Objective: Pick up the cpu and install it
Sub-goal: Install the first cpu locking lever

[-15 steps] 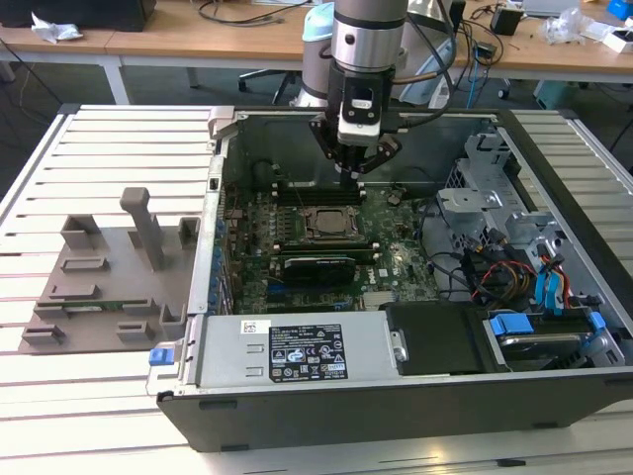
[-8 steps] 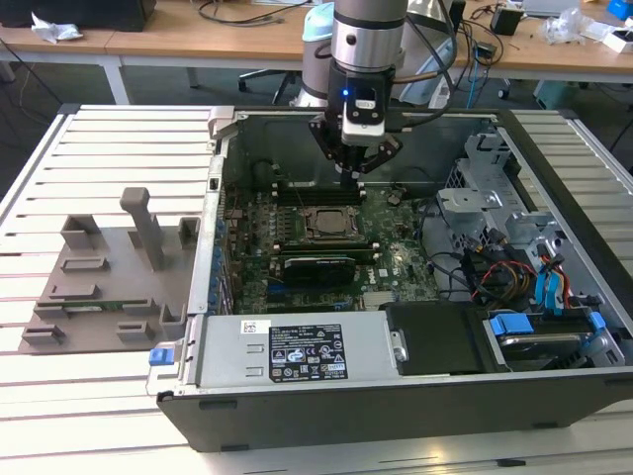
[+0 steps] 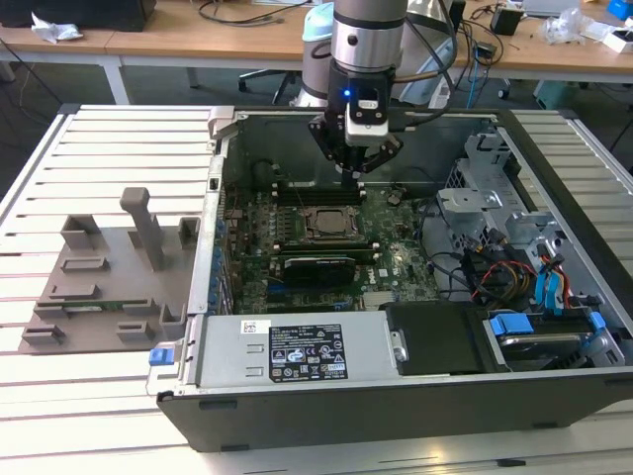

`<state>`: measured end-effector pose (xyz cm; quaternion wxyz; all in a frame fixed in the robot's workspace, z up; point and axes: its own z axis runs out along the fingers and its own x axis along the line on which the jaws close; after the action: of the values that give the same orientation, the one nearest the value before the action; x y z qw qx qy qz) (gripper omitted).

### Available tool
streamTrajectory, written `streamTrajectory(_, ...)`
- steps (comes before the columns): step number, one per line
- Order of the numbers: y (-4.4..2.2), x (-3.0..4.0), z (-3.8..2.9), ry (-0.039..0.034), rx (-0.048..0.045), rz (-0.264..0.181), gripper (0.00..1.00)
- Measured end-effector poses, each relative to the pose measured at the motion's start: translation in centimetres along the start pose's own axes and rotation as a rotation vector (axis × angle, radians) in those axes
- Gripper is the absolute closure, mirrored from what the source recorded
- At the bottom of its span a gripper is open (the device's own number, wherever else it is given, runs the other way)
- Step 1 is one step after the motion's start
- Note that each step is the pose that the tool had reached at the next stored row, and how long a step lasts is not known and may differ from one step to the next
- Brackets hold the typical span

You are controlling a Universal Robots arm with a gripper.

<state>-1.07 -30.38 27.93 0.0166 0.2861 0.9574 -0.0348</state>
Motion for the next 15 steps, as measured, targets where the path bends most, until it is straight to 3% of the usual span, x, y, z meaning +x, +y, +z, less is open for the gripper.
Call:
streamTrajectory(6,0.00,0.00,0.00,-0.0018,-0.0016,-0.031,0.89)
streamTrajectory(9,0.00,0.00,0.00,-0.0044,-0.0040,-0.077,0.89)
streamTrajectory(15,0.00,0.00,0.00,-0.0066,-0.0060,-0.114,0.89)
